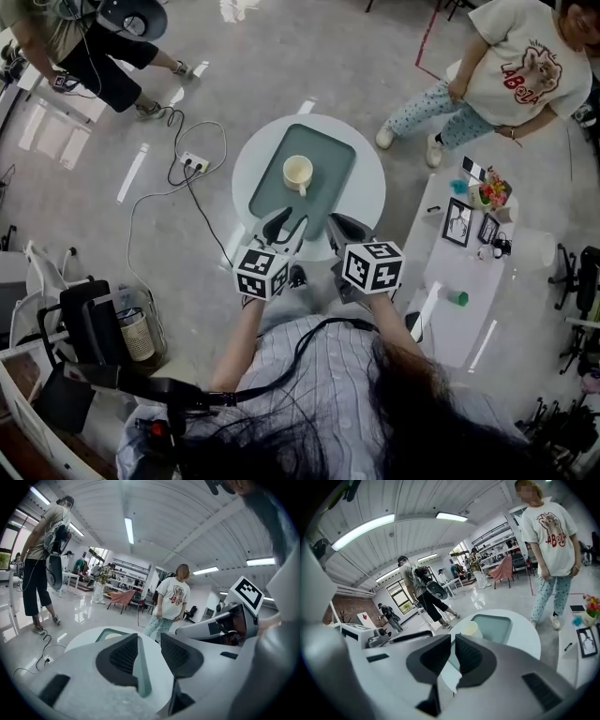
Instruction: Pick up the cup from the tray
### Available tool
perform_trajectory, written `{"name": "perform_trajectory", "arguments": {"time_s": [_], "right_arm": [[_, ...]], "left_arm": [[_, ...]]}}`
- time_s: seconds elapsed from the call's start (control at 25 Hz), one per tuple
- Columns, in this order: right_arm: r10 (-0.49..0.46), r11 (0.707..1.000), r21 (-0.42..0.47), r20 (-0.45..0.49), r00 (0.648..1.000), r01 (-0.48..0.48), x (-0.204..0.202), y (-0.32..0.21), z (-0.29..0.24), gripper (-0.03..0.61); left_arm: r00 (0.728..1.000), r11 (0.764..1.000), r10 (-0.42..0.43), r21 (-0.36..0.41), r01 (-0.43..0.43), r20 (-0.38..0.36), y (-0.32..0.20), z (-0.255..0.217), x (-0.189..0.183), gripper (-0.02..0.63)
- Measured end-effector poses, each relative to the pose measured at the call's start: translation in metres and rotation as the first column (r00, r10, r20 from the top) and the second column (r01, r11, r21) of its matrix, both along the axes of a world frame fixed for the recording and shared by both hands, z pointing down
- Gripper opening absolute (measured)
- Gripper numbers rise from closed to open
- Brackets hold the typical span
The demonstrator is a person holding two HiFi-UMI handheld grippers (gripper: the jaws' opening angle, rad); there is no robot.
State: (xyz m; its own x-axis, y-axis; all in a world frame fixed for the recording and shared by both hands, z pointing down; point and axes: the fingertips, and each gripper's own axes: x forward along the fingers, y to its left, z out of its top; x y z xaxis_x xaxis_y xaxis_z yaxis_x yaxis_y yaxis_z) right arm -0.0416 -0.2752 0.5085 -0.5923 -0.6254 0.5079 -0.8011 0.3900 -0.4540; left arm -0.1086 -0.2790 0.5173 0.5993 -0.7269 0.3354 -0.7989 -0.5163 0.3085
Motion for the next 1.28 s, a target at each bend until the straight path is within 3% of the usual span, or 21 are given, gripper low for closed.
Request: {"name": "perform_trajectory", "arguments": {"time_s": [0.48,0.76,1.08,1.28], "right_arm": [[0.029,0.999,-0.018,-0.023,0.999,-0.029,0.004,-0.015,0.005,0.046],[-0.002,0.999,-0.039,-0.034,0.999,0.001,0.006,-0.029,0.013,0.046],[-0.073,0.995,-0.067,-0.049,0.996,0.069,0.013,-0.067,0.022,0.046],[-0.128,0.989,-0.088,-0.057,0.99,0.123,0.022,-0.09,0.028,0.046]], "left_arm": [[1.0,0.999,0.01,-0.048,-0.01,-0.005,-0.017,0.02,-0.004,0.152],[1.0,0.996,-0.018,-0.083,0.02,0.018,-0.03,0.038,-0.005,0.181],[0.993,0.984,-0.115,-0.135,0.118,0.028,-0.06,0.071,-0.005,0.212],[0.98,0.97,-0.179,-0.15,0.19,0.086,-0.081,0.094,-0.002,0.26]]}}
